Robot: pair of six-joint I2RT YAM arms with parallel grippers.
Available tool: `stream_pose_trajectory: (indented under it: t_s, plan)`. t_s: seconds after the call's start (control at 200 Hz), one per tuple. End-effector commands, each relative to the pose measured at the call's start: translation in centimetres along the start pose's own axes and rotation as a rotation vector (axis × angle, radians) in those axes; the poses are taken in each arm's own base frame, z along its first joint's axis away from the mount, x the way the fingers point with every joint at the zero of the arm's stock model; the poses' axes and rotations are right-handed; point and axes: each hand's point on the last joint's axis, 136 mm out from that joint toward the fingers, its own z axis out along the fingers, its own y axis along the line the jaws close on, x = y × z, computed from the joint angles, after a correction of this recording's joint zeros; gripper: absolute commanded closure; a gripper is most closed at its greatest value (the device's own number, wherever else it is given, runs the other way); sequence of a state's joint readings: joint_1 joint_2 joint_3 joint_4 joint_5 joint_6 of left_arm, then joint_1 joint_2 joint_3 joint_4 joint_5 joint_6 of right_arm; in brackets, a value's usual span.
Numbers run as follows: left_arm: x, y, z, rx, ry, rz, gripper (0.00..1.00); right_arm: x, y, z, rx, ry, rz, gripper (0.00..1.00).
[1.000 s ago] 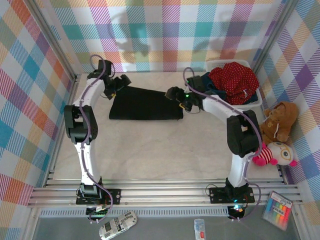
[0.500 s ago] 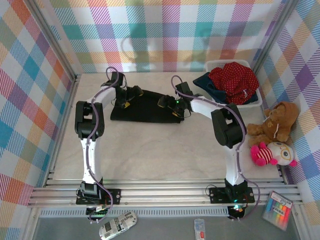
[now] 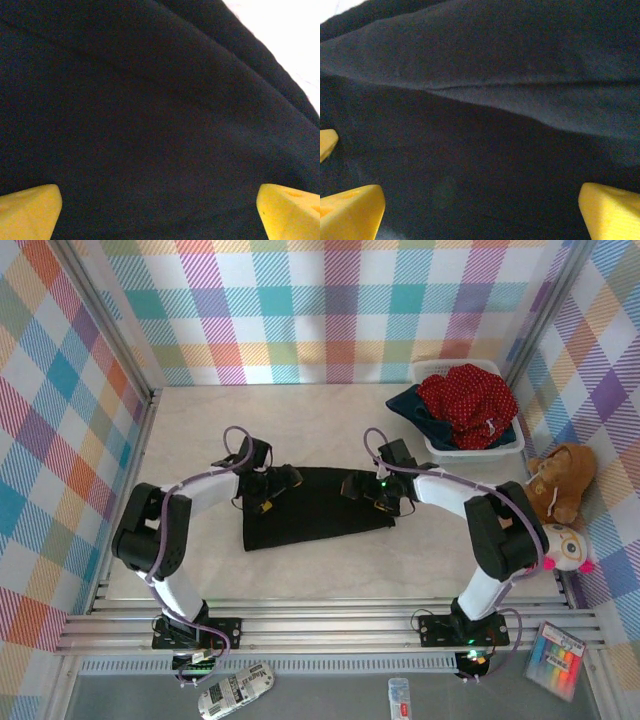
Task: Fold and stack the skirts
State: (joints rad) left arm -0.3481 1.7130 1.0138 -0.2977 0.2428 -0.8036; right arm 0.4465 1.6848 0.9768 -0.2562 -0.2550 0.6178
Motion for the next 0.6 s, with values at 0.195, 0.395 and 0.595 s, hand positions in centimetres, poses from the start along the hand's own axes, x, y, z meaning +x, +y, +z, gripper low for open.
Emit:
stream_pose_trajectory:
  t_s: [0.195, 0.395, 0.595]
  plan:
    - [-6.4, -3.2, -1.0, -0.063, -0.089, 0.037, 0.00, -6.2, 4.3, -1.7, -0.097, -0.195, 0.035, 0.01]
    - [-9.2, -3.4, 3.0, -0.052, -0.038, -0.017, 0.00, -9.2, 4.1, 0.9, -0.058, -0.225, 0.079, 0.01]
    - [-11.2, -1.8, 5.0, -0.095, -0.056, 0.021, 0.00, -11.8, -0.5, 2.6, 0.103, -0.262, 0.180, 0.01]
